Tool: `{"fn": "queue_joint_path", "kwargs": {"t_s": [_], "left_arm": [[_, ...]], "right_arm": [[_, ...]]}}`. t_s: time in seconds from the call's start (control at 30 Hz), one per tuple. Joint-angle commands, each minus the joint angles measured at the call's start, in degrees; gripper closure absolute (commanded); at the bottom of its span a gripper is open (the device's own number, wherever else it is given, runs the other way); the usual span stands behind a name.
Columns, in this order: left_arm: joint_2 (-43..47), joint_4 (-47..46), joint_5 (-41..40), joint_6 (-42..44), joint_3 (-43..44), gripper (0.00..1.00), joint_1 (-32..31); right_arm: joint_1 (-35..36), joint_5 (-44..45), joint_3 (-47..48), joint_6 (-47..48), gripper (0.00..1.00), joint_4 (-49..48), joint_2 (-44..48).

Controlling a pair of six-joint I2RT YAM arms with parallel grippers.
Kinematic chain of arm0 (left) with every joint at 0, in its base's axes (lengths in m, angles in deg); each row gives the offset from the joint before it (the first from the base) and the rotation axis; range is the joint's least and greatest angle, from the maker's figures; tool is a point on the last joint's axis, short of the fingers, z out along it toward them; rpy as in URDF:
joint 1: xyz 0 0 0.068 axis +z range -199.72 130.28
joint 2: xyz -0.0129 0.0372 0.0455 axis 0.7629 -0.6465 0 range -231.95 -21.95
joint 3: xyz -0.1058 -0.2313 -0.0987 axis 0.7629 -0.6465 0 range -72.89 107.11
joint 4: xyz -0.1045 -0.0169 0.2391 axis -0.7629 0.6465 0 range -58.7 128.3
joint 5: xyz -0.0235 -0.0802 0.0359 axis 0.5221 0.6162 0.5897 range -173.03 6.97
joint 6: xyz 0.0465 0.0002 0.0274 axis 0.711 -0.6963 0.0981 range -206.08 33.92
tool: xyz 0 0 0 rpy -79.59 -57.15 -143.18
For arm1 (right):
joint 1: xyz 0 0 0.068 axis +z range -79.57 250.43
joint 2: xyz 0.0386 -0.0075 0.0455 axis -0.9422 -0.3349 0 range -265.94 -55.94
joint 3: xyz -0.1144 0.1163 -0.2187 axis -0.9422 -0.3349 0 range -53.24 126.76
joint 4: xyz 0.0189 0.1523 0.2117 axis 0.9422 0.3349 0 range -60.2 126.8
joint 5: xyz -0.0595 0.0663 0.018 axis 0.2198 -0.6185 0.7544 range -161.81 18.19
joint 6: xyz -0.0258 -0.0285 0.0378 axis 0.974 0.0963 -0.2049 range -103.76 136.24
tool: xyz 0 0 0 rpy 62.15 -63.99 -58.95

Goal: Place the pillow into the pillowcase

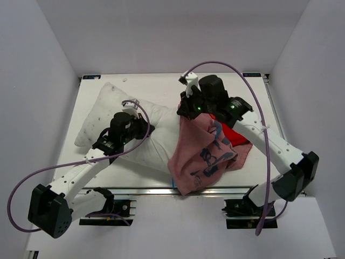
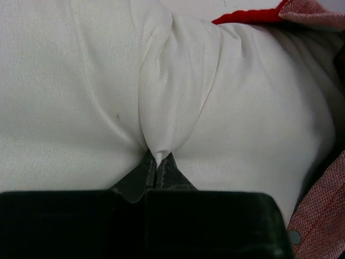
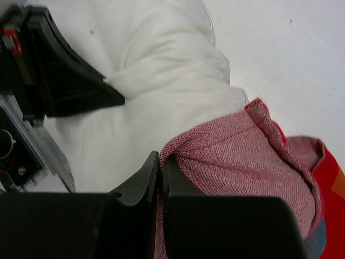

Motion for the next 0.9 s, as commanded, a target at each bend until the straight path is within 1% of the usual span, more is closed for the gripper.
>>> {"fn": "queue_joint_path", "kwargs": {"t_s": [0.0,0.1,0.13,0.2,0.23,0.27,0.3,0.33,0.37,0.43,0.57,0.67,0.77,0.8,0.83,0.87], "left_arm": [[0.0,-0.7,5.1,0.3,3.8,1.0,-0.5],[-0.2,-0.7,4.8,0.6,6.5,1.0,-0.5],[-0.2,-0.9,4.7,0.6,7.8,1.0,-0.4],[-0.3,-0.9,4.3,0.7,12.8,1.0,-0.4],[-0.7,-0.9,4.0,1.2,14.7,1.0,-0.5],[-1.0,-0.8,3.9,1.3,18.8,1.0,-0.5],[-1.6,-0.7,3.8,1.5,20.9,1.0,-0.5],[-2.7,-0.6,4.2,1.9,22.7,1.0,-0.5],[-3.2,-0.7,4.3,2.0,25.9,1.0,-0.5],[-4.0,-1.2,4.6,2.1,28.2,1.0,-0.5],[-6.0,-2.6,3.0,2.8,29.4,1.0,-0.5],[-7.7,-3.6,1.4,3.6,26.9,1.0,-0.4],[-10.6,-5.7,-0.9,3.6,22.5,1.0,-0.4],[-12.3,-5.9,-1.8,3.6,21.5,1.0,-0.4],[-13.2,-5.9,-2.8,3.1,19.7,1.0,-0.3],[-13.9,-8.4,-4.4,2.8,18.8,1.0,-0.1]], "right_arm": [[2.4,-3.4,9.0,-2.1,1.0,-3.5,-5.1],[3.9,-2.1,13.9,-2.8,1.0,-4.2,-10.5],[4.0,-1.5,17.9,-2.8,1.0,-4.2,-11.8],[4.0,-0.4,22.6,-3.1,1.0,-4.7,-15.7],[4.0,0.6,27.6,-2.8,1.0,-5.2,-16.8],[4.0,0.9,30.1,-2.9,1.0,-5.3,-19.1],[4.0,1.1,32.6,-3.0,1.0,-4.6,-20.4],[4.0,1.8,37.0,-3.2,1.0,-4.0,-21.6],[4.0,2.2,38.6,-3.3,1.0,-3.7,-23.4],[4.0,3.8,39.9,-2.8,1.0,-5.0,-24.2],[4.0,5.7,42.2,-1.0,1.0,-7.5,-24.6],[3.4,5.3,40.7,-1.0,1.0,-6.0,-24.5],[2.1,1.9,31.0,-2.8,1.0,-3.3,-23.2],[1.8,0.8,25.7,-3.1,1.0,-2.7,-23.0],[1.1,-1.2,23.1,-3.1,1.0,-2.5,-22.4],[0.8,-2.7,21.1,-1.1,1.0,-1.5,-22.5]]}}
